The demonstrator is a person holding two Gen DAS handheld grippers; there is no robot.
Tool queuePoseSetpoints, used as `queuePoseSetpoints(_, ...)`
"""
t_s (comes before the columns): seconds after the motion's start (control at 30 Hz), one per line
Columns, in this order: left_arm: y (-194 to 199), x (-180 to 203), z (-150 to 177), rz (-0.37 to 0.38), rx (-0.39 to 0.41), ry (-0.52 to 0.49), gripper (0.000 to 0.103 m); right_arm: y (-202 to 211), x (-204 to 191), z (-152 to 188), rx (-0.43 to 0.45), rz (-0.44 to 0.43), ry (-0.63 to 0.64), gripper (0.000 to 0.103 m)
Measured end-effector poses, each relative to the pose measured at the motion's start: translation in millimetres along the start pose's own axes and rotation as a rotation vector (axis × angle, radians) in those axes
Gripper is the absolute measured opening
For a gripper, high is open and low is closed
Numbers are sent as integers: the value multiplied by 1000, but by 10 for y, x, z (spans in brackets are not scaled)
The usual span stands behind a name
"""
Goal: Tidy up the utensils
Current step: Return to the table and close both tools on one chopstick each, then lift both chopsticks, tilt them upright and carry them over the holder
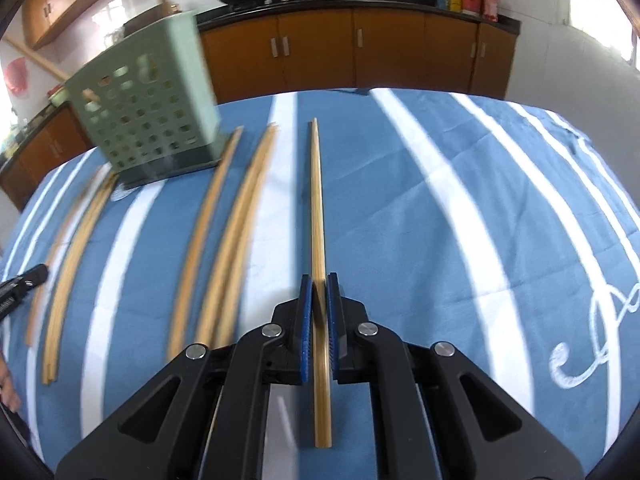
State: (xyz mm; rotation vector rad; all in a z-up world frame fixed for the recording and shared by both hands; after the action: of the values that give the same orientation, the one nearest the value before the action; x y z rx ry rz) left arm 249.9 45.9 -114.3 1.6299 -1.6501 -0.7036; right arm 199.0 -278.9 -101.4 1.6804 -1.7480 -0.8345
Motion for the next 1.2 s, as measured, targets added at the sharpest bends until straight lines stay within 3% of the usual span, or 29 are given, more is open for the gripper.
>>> queuePoseSetpoints(0.13, -19, -193, -60, 17, 12, 47, 9, -20, 142, -13, 5, 9, -28, 8)
queuePoseSetpoints(0.47, -12, -264, -41, 75, 17, 91, 9, -30, 177, -12, 6, -12, -42, 9)
queuePoseSetpoints(1.2, -20, -283, -47, 85, 18, 112, 9, -28, 157, -9, 5, -1, -32, 9)
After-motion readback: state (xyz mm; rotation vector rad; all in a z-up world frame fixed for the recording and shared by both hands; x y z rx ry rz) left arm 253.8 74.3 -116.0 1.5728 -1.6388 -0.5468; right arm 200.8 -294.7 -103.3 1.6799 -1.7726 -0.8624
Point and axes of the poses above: each gripper's, at about its wrist camera, not at the fingertips, and y roughly against the way its jaws point, x to its right, z to its underside, the point moved 4 cm from there along -y, roughly the way its jaws point, and after that the axes turned 4 degrees about y, right-handed, at the moved point
